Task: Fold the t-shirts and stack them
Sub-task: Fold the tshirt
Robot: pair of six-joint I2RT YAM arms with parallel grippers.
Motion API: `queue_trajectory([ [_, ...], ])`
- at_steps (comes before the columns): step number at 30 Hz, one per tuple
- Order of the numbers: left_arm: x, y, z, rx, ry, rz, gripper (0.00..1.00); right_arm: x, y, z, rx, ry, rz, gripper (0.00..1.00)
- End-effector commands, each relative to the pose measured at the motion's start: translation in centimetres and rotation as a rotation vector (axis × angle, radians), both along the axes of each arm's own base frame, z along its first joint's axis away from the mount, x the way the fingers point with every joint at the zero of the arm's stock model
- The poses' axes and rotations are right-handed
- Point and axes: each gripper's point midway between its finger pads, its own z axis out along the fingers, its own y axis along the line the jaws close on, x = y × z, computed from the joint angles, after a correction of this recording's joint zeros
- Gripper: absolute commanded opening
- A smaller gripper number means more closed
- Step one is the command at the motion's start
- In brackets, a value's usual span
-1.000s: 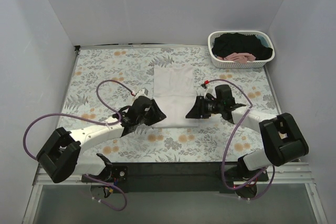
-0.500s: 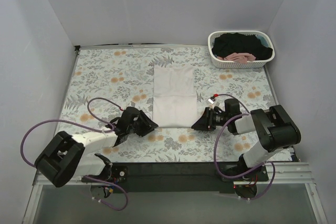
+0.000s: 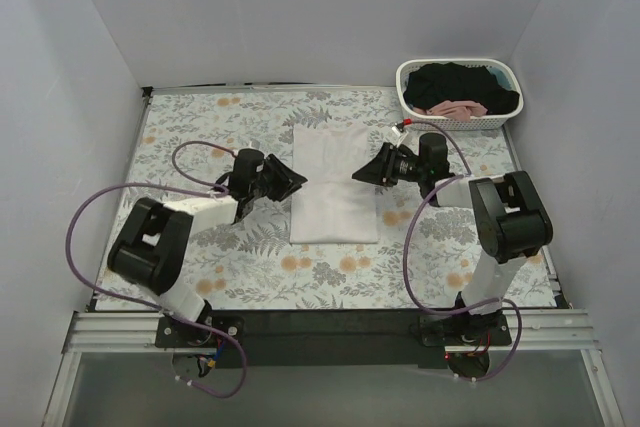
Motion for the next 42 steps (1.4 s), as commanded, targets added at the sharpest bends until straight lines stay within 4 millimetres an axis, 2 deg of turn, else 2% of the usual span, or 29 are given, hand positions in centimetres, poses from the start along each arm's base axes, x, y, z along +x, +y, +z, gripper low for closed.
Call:
queue_trajectory([
  [1,2.3,-0.9,-1.2,-0.018,-0.006,-0.054,0.31,3.2,0.1,-1.6,-0.01,0.037,-0.064,0.47],
  [2,3.4,-1.2,-1.0,-0.013,-0.021,-0.057,0.3,4.0,-0.1,-1.9,-0.012,0.041,-0.078,0.47],
  [4,4.2,-0.8,-3.5,0.003,0.028,-0.046,0.3,5.0,-0.2,-2.6,-0.013,0.055,-0.089,0.47],
  [6,5.4,-0.4,-4.2,-0.016,0.029,-0.022,0.29,5.9,-0.9,-4.3,-0.021,0.082,-0.118,0.47],
  [7,6.0,0.4,-5.3,-0.021,0.05,0.001,0.29,6.0,-1.3,-5.5,-0.026,0.105,-0.126,0.47],
  [10,6.4,1.7,-6.7,-0.055,0.101,0.038,0.29,6.2,-2.5,-7.7,-0.037,0.159,-0.157,0.46],
  [12,5.6,1.9,-6.9,-0.084,0.114,0.031,0.29,5.8,-3.3,-8.7,-0.035,0.188,-0.16,0.46],
  [14,5.2,2.2,-5.8,-0.081,0.089,0.032,0.29,5.2,-3.5,-8.7,-0.027,0.203,-0.152,0.46],
  [16,4.4,2.5,-5.3,-0.064,0.088,0.023,0.29,4.7,-3.6,-7.2,-0.017,0.174,-0.143,0.46],
  [17,4.3,2.6,-4.5,-0.06,0.073,0.021,0.29,4.4,-3.6,-6.5,-0.015,0.159,-0.139,0.46],
  [18,4.3,2.7,-2.4,-0.066,0.027,0.022,0.3,4.2,-3.7,-5.9,-0.013,0.151,-0.141,0.46],
  [19,3.6,3.0,-2.0,-0.047,0.027,0.018,0.31,3.6,-3.7,-4.5,-0.008,0.123,-0.141,0.46],
  [20,3.5,3.2,-0.1,-0.042,-0.011,0.019,0.32,3.2,-3.8,-4.0,-0.007,0.115,-0.143,0.46],
  [21,3.3,3.5,0.7,-0.022,-0.028,0.02,0.32,2.8,-3.9,-3.5,-0.011,0.105,-0.144,0.46],
  [22,2.5,3.8,0.7,0.016,-0.011,0.007,0.34,2.2,-4.0,-2.4,-0.016,0.095,-0.146,0.47],
  [23,2.1,4.1,1.1,0.042,-0.018,0.001,0.35,1.3,-4.3,-3.0,-0.043,0.111,-0.161,0.47],
  [24,1.7,4.3,2.7,0.063,-0.059,0.003,0.36,0.3,-4.6,-2.7,-0.085,0.109,-0.162,0.47],
  [25,0.6,4.6,2.3,0.101,-0.025,-0.006,0.37,-0.6,-4.5,-3.1,-0.129,0.111,-0.15,0.47],
  [27,-0.7,5.2,2.4,0.193,-0.044,-0.033,0.42,-1.1,-5.5,-4.2,-0.272,0.115,-0.203,0.47],
  [28,-1.4,5.4,3.1,0.239,-0.071,-0.028,0.43,-3.1,-6.3,-5.0,-0.381,0.143,-0.184,0.47],
  [29,-2.5,5.9,2.5,0.278,-0.042,-0.038,0.45,-3.4,-7.1,-5.9,-0.496,0.143,-0.231,0.48],
  [30,-3.4,6.2,2.1,0.318,-0.042,-0.056,0.49,-4.1,-7.8,-6.1,-0.568,0.151,-0.243,0.48],
  [31,-4.5,6.5,2.3,0.363,-0.041,-0.055,0.53,-5.9,-7.9,-6.1,-0.639,0.154,-0.22,0.48],
  [32,-5.1,6.6,2.2,0.393,-0.04,-0.06,0.56,-6.0,-9.1,-6.4,-0.723,0.142,-0.265,0.49],
  [33,-5.7,6.8,2.2,0.43,-0.046,-0.072,0.62,-7.1,-9.6,-6.6,-0.775,0.165,-0.259,0.5],
  [37,-8.1,6.9,1.9,0.545,-0.033,-0.095,0.68,-9.1,-9.0,-5.9,-0.854,0.133,-0.221,0.53],
  [38,-8.6,7.2,1.6,0.565,-0.011,-0.098,0.68,-9.6,-8.3,-5.9,-0.86,0.129,-0.196,0.53],
  [40,-9.3,7.4,1.2,0.582,0.01,-0.106,0.68,-10.2,-7.1,-5.6,-0.87,0.116,-0.159,0.55],
  [42,-9.5,7.4,0.7,0.589,0.028,-0.111,0.68,-10.3,-6.6,-5.7,-0.892,0.108,-0.153,0.55],
])
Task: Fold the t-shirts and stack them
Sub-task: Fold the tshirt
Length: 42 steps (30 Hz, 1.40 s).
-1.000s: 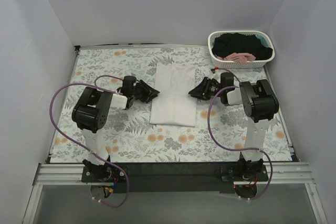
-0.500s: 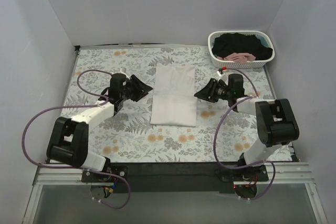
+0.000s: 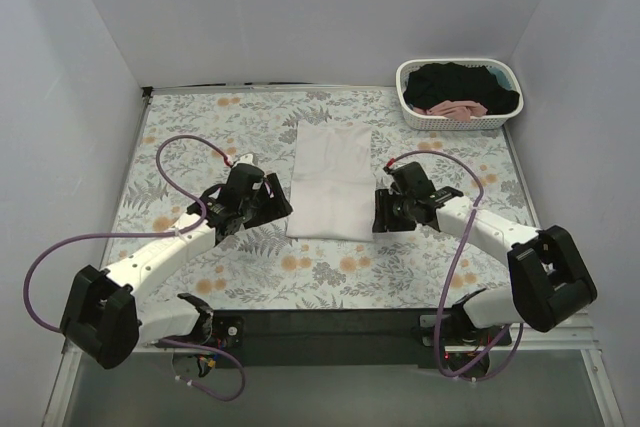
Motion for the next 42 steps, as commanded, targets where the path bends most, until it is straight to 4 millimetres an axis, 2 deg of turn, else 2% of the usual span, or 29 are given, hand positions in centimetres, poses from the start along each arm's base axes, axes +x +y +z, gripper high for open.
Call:
queue_trajectory([
  [1,-1.2,2.2,-1.6,0.116,0.05,0.028,0.66,-0.1,0.2,0.4,-0.099,-0.01,0.023,0.55],
  [6,-1.4,1.6,-2.2,0.13,0.078,0.011,0.64,0.3,1.8,0.5,-0.11,-0.016,0.042,0.54],
  [10,-1.7,1.3,-2.8,0.135,0.097,0.005,0.64,0.1,2.3,-0.4,-0.14,0.002,0.044,0.53],
  [16,-2.0,1.1,-3.3,0.143,0.114,0.0,0.63,-1.3,2.6,-2.3,-0.187,0.055,0.053,0.51],
  [23,-2.1,0.8,-3.6,0.15,0.125,-0.004,0.63,-2.3,1.4,-4.3,-0.285,0.082,0.036,0.47],
  [32,-2.4,0.2,-3.4,0.171,0.155,-0.009,0.63,-4.3,-0.6,-5.2,-0.409,0.113,0.048,0.24],
  [38,-3.3,-0.9,-4.6,0.22,0.214,-0.034,0.64,-5.5,-2.0,-5.8,-0.494,0.134,0.062,0.15],
  [42,-3.2,-1.5,-5.1,0.261,0.236,-0.034,0.64,-5.8,-2.4,-6.2,-0.517,0.139,0.081,0.01],
])
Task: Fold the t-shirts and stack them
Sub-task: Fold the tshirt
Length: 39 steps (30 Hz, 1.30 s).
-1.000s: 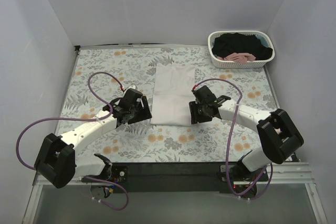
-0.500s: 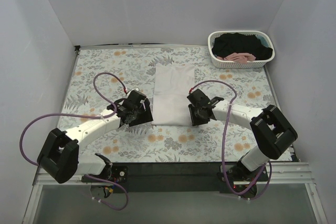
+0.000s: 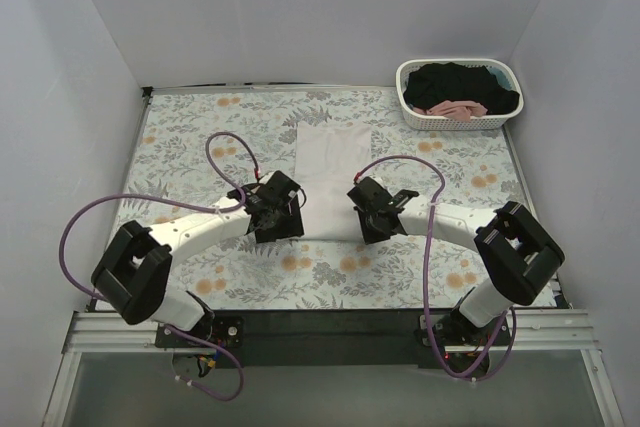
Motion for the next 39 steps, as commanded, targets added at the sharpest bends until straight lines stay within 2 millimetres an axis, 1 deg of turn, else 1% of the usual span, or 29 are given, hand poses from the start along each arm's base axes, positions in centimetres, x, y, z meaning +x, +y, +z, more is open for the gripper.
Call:
queue_trajectory([
  [1,0.6,-0.1,0.5,0.043,-0.006,0.027,0.64,-3.7,-4.6,-3.0,-0.208,0.141,0.007,0.01],
  [5,1.1,-0.4,0.1,0.078,0.008,0.036,0.61,-3.4,-4.4,-2.7,-0.205,0.131,0.028,0.01],
  [6,1.2,-0.4,-0.3,0.09,0.016,0.039,0.6,-3.3,-4.4,-2.6,-0.202,0.128,0.03,0.01],
  [8,1.5,-0.7,-0.4,0.097,0.02,0.039,0.54,-3.1,-4.2,-2.4,-0.197,0.119,0.033,0.01],
  [9,1.5,-0.8,-0.8,0.108,0.032,0.037,0.51,-3.0,-4.1,-2.3,-0.194,0.113,0.034,0.01],
  [11,1.7,-0.8,-1.0,0.118,0.036,0.039,0.43,-3.0,-4.1,-2.2,-0.194,0.111,0.035,0.01],
  [16,1.9,-1.2,-1.7,0.127,0.056,0.029,0.42,-3.2,-4.3,-2.4,-0.19,0.109,0.036,0.01],
  [22,2.0,-1.5,-2.4,0.134,0.068,0.026,0.44,-3.5,-4.6,-2.8,-0.193,0.115,0.039,0.01],
  [27,1.0,-1.1,-4.1,0.169,0.12,0.021,0.45,-3.4,-4.6,-2.7,-0.19,0.11,0.038,0.01],
  [30,0.1,-0.6,-4.9,0.185,0.155,0.027,0.41,-3.4,-4.5,-2.5,-0.184,0.103,0.038,0.01],
  [31,-0.3,-0.4,-5.1,0.192,0.166,0.033,0.37,-3.4,-4.5,-2.5,-0.183,0.101,0.037,0.01],
  [34,-1.0,-0.1,-5.7,0.198,0.189,0.033,0.3,-3.3,-4.5,-2.4,-0.178,0.094,0.037,0.01],
  [36,-1.3,-0.1,-6.0,0.201,0.197,0.038,0.22,-3.1,-4.3,-2.2,-0.173,0.091,0.04,0.01],
  [38,-1.4,0.0,-6.2,0.207,0.203,0.042,0.16,-3.1,-4.2,-2.2,-0.172,0.091,0.047,0.01],
  [39,-1.4,0.1,-6.3,0.211,0.205,0.044,0.09,-3.1,-4.2,-2.2,-0.171,0.089,0.048,0.01],
])
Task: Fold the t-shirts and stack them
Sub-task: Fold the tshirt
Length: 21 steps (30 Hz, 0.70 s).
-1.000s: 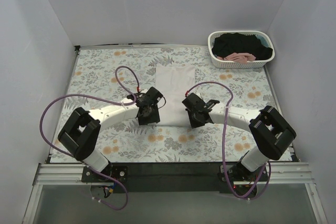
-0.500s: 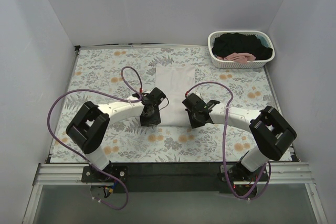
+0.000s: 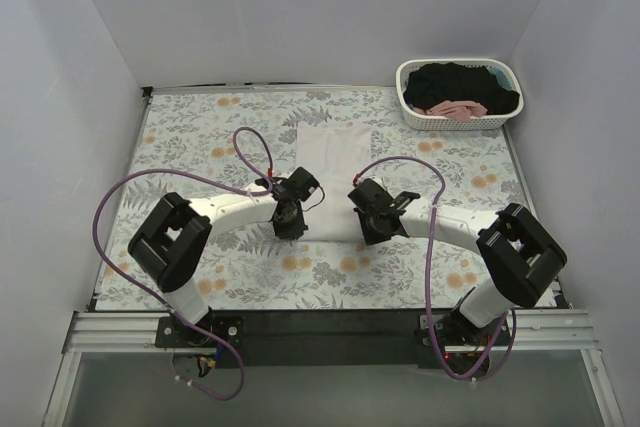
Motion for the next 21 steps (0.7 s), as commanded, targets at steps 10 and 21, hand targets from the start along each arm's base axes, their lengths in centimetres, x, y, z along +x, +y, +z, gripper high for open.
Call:
queue_trajectory([
  [10,-3.9,1.8,0.3,0.081,0.086,-0.024,0.0,-4.4,-3.5,-0.6,-0.13,0.16,0.106,0.01],
  [21,-20.9,2.0,5.6,0.064,0.291,-0.126,0.0,-17.5,-4.2,3.9,-0.073,0.408,0.325,0.01],
])
